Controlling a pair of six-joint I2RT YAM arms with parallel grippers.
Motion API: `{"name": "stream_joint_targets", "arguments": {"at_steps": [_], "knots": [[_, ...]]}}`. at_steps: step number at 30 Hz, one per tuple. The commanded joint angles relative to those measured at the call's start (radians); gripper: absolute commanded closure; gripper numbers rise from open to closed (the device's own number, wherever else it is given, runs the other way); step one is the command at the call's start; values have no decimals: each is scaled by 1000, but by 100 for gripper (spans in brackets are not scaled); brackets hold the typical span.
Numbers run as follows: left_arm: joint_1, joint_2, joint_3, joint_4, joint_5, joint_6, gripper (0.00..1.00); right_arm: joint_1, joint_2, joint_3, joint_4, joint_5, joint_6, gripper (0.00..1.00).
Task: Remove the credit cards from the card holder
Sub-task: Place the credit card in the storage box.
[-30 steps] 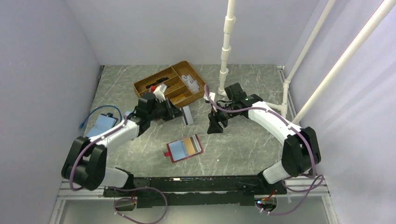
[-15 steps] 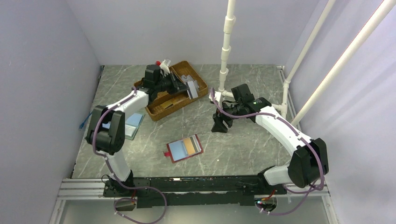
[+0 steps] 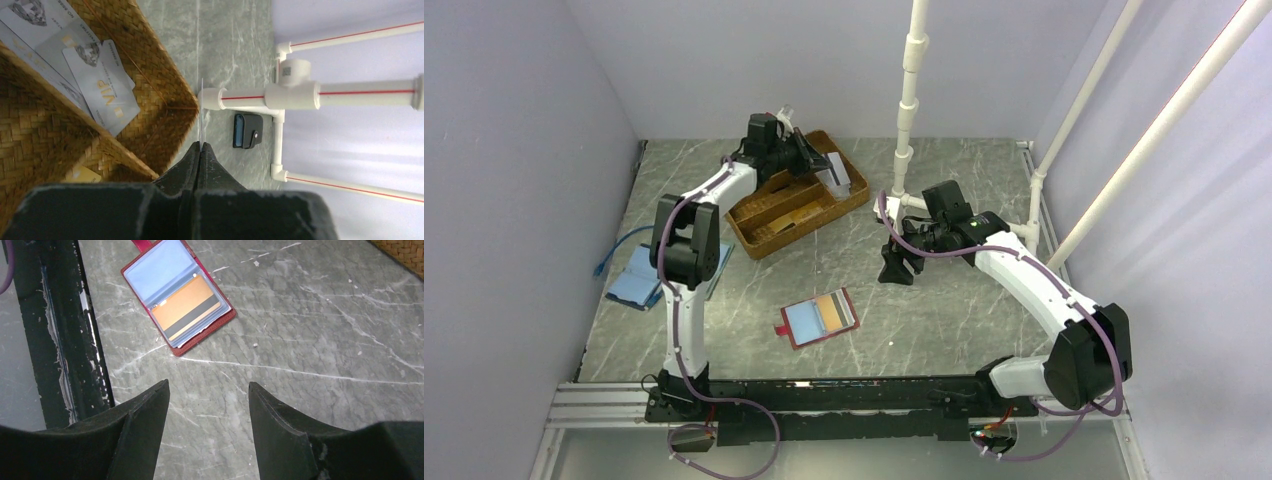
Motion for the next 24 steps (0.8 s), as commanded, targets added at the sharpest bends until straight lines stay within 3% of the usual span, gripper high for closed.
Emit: {"name": "stream_joint_targets", "arguments": {"at_steps": [1, 13, 24], "knots": [[-1, 81, 134, -78, -23, -22, 100, -1, -30, -5, 32, -3, -21, 38], [-5, 269, 382, -209, -106, -36, 98, -1, -27, -7, 33, -1, -26, 38], [-7, 331, 517, -349, -155, 34, 68, -1, -22, -8, 32, -2, -29, 38]]}}
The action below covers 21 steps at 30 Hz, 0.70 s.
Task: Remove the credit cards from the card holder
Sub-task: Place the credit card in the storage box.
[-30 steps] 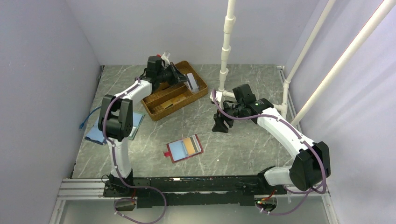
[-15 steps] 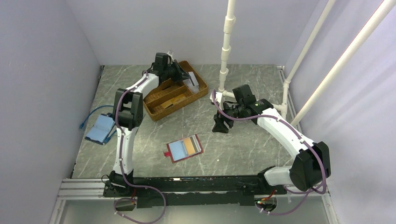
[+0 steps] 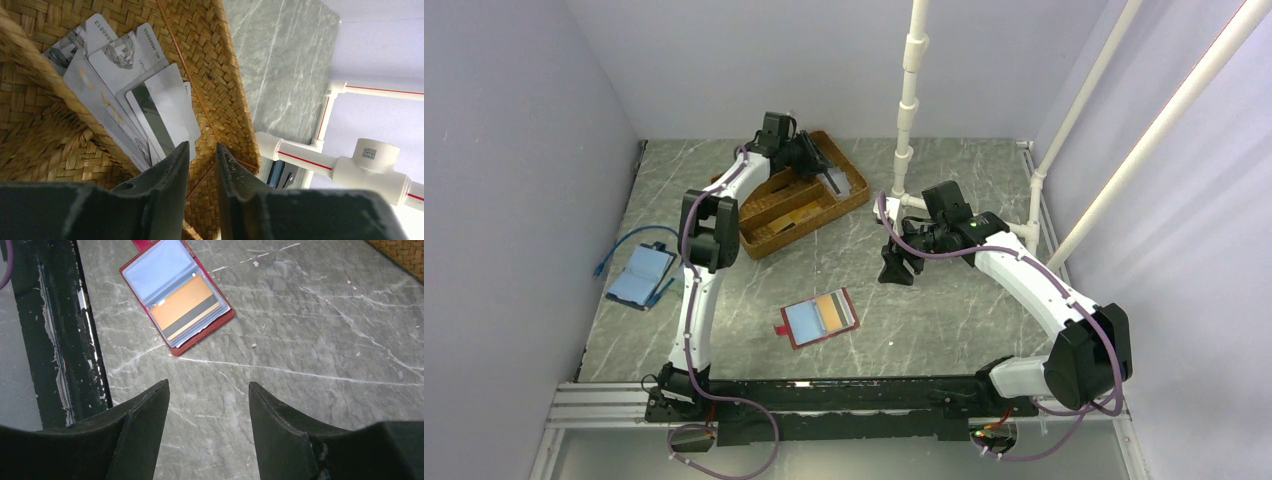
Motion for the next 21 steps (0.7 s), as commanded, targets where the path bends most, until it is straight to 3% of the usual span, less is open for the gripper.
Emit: {"name": "stream_joint_targets", "arguments": {"at_steps": [1, 6, 10, 17, 21], "knots": [[-5, -13, 71, -60, -29, 53, 67, -2, -21, -3, 27, -2, -18, 38], [-2, -103, 43, -89, -80, 123, 63, -1, -21, -4, 27, -5, -20, 38], [-1, -237, -66, -60, -123, 190, 60, -1, -23, -6, 24, -18, -27, 38], [-1, -596, -521, 137, -186, 230, 53, -1, -66, -43, 38, -78, -64, 34], [-1, -796, -729, 171, -238, 262, 48, -1, -106, -73, 58, -95, -83, 31]]}}
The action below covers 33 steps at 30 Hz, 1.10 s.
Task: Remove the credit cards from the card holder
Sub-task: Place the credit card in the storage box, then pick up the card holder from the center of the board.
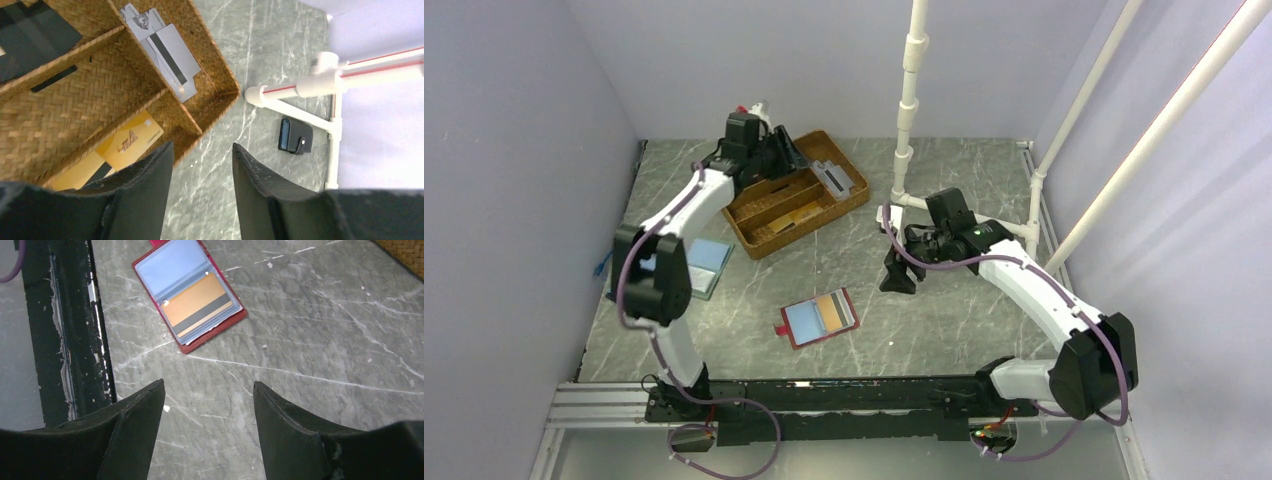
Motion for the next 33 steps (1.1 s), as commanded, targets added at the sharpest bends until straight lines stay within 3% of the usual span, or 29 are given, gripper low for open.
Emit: {"name": "stream_joint_targets", "arguments": {"at_steps": [1, 4, 8, 9, 11, 13, 14, 18, 24, 27, 30, 33], "knots": [[-1, -220, -181, 94, -78, 64, 46, -1, -66, -22, 51, -54, -51, 31], [1, -378, -314, 79, -114, 84, 33, -1, -85, -37, 58, -54, -69, 28], [6, -570, -458, 12, -158, 93, 4, -2, -111, -67, 79, -67, -96, 25], [6, -613, -489, -8, -169, 85, 1, -1, -119, -73, 82, -68, -107, 22], [8, -685, -548, -43, -163, 70, 1, -1, -131, -82, 90, -61, -123, 17], [9, -747, -606, -60, -118, 59, 1, -1, -144, -78, 97, -48, -130, 1], [9, -789, -640, -57, -90, 49, 1, -1, -152, -75, 105, -42, -129, 1], [9, -901, -771, 5, 45, 0, 1, -1, -188, -80, 132, -34, -159, 0], [8, -987, -961, 168, 203, -132, 3, 1, -32, 52, -109, -199, -306, 0], [-1, -997, -1059, 288, 249, -226, 8, 29, 20, 54, -53, -234, -217, 1], [-33, -989, -1162, 418, 269, -290, 12, 106, 59, 16, 71, -151, -97, 4], [-90, -955, -1227, 540, 238, -336, 14, 157, 127, 28, 134, -56, 10, 17]]}}
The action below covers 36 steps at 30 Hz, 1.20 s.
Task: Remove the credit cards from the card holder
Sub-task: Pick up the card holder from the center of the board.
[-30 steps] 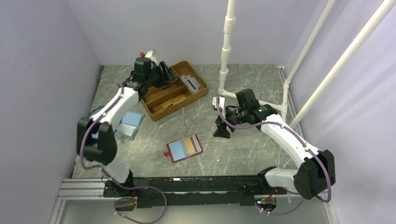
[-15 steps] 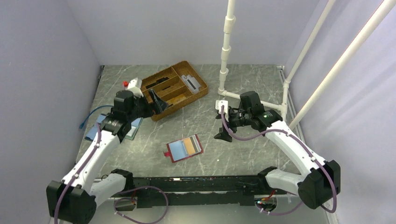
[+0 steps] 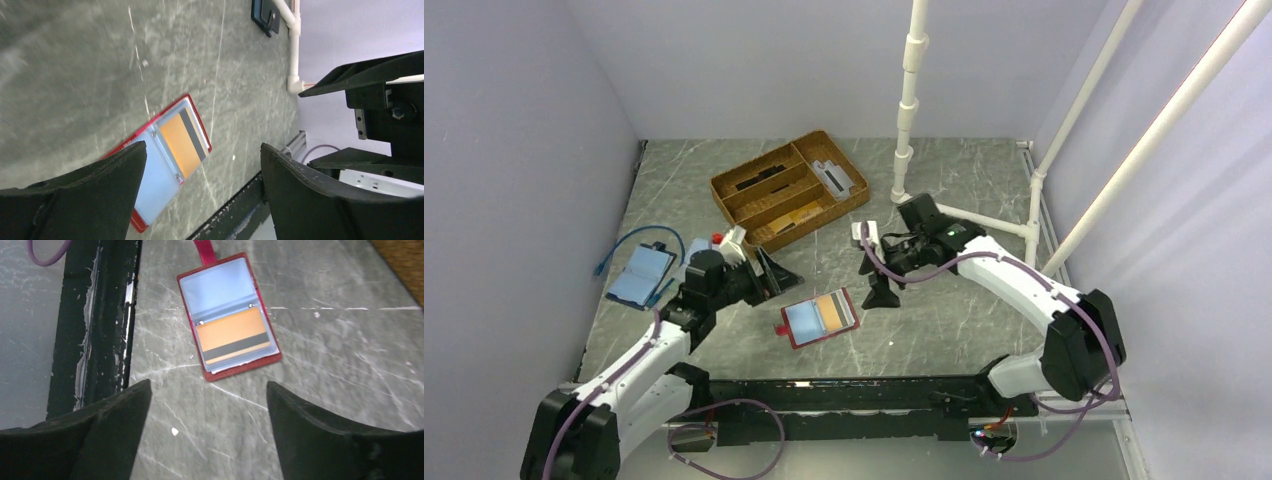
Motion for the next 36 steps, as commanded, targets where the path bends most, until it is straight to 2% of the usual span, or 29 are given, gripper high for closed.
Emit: {"name": "stream_joint_targets", "arguments": {"at_steps": [1, 3, 6, 10, 15, 18, 21, 26, 32, 36], "knots": [[-78, 39, -75, 291, 5, -120, 15, 72, 76, 19, 139, 91, 184, 21], [-124, 81, -111, 387, -30, -148, 18, 104, 128, 29, 169, 128, 248, 34], [-180, 174, -141, 494, -76, -180, 28, 162, 191, 26, 215, 194, 304, 50], [-236, 276, -147, 560, -107, -207, 38, 201, 243, 30, 251, 271, 368, 68], [-274, 323, -156, 569, -182, -240, 46, 203, 260, 3, 320, 329, 447, 81], [-294, 327, -123, 467, -242, -233, 56, 204, 292, 9, 337, 339, 485, 87], [-301, 328, -51, 263, -279, -232, 67, 203, 318, 13, 355, 368, 533, 91], [-328, 284, -54, 205, -320, -238, 66, 204, 354, 4, 385, 355, 589, 94], [-332, 283, -67, 213, -316, -236, 62, 201, 380, -3, 393, 369, 606, 95], [-334, 356, -73, 304, -281, -247, 60, 202, 392, 2, 384, 393, 603, 96]]}}
